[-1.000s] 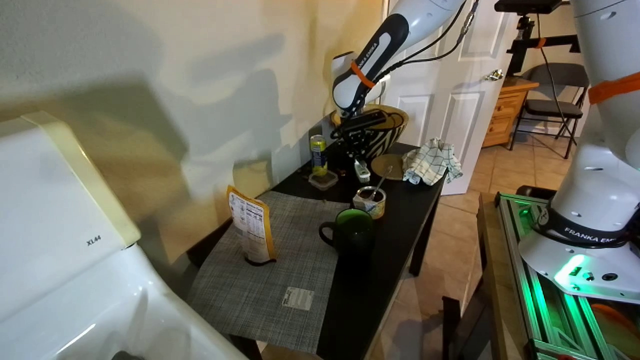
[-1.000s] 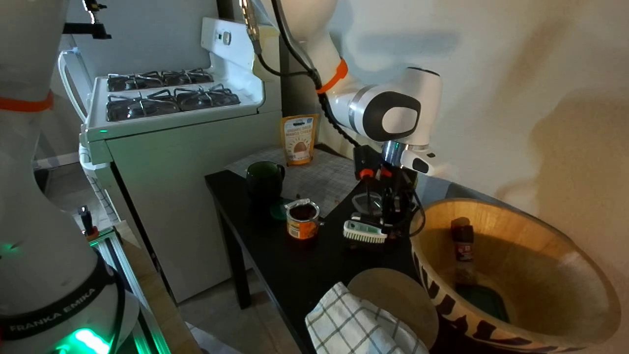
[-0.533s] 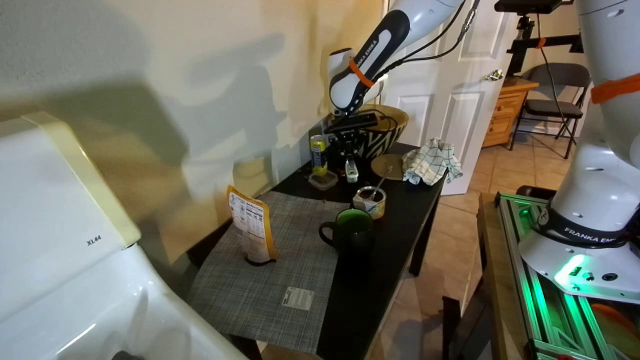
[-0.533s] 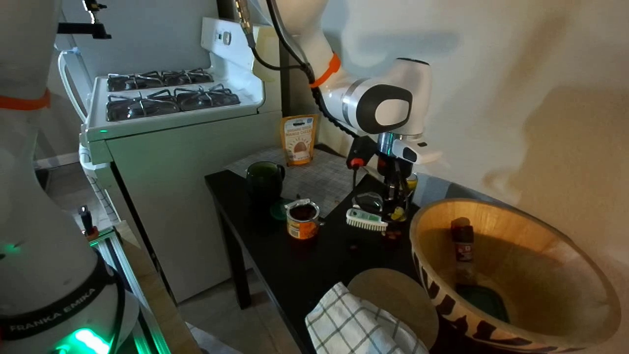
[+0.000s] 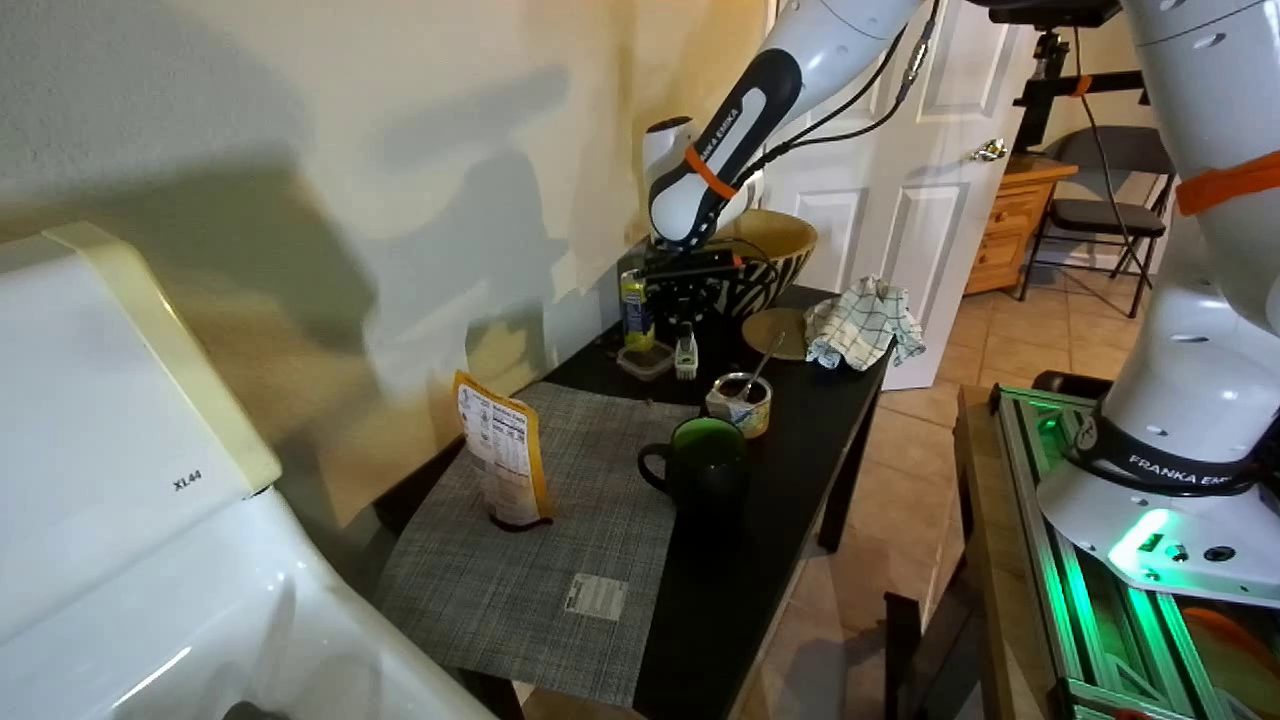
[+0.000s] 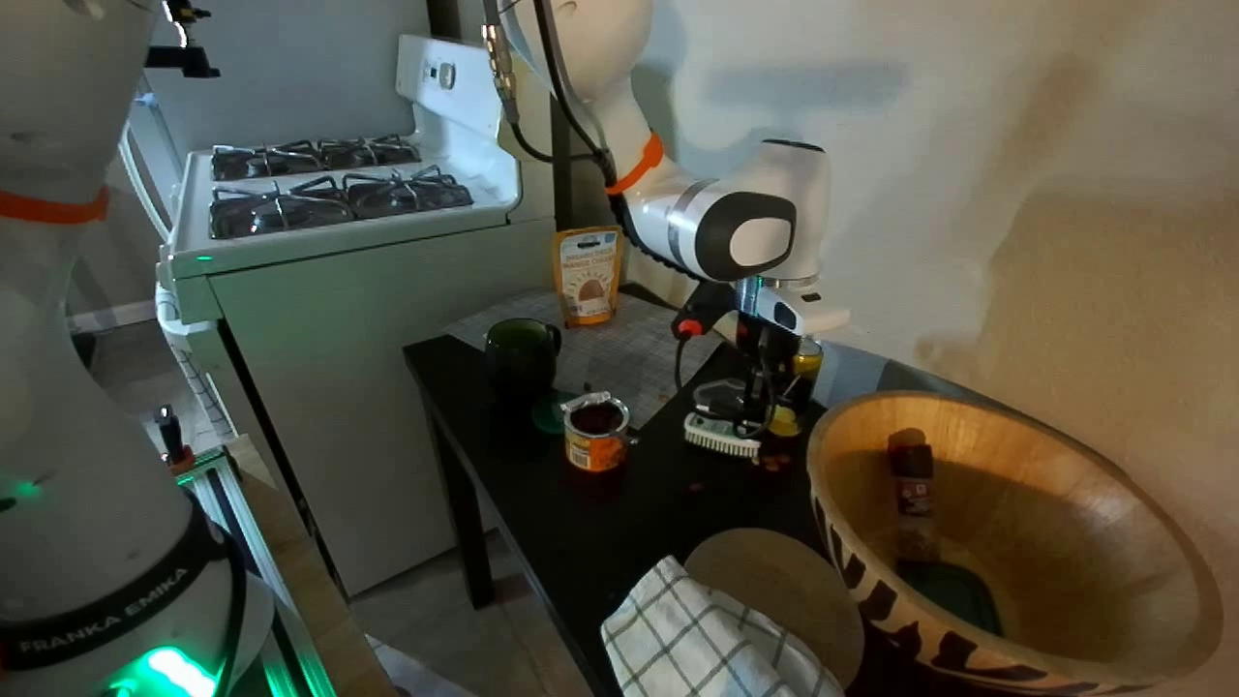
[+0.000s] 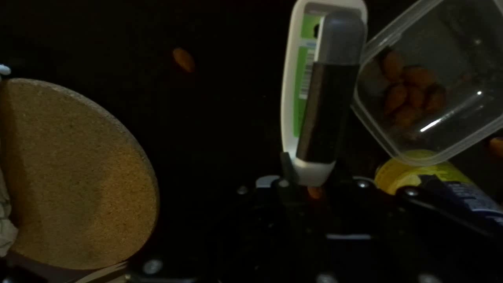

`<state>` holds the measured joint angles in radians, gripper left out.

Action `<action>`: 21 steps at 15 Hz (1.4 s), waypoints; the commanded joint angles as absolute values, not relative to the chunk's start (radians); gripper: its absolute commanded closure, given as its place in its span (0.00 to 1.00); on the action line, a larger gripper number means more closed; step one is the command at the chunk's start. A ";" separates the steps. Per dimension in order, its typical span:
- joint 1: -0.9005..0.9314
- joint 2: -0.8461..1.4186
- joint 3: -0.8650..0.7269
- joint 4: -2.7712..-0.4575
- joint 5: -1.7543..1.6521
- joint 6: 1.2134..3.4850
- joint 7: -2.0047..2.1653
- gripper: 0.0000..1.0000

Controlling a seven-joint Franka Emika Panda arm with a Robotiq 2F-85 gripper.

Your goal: Use the brush to sweep the contents on the table

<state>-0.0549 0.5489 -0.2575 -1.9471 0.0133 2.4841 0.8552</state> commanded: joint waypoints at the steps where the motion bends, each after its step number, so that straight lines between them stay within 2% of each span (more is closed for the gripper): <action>1: -0.052 0.564 -0.252 -1.914 0.045 2.501 0.895 0.94; 11: -0.065 0.641 -0.246 -1.786 0.083 2.473 0.921 0.94; 21: -0.108 0.649 -0.259 -1.795 0.139 2.518 0.947 0.94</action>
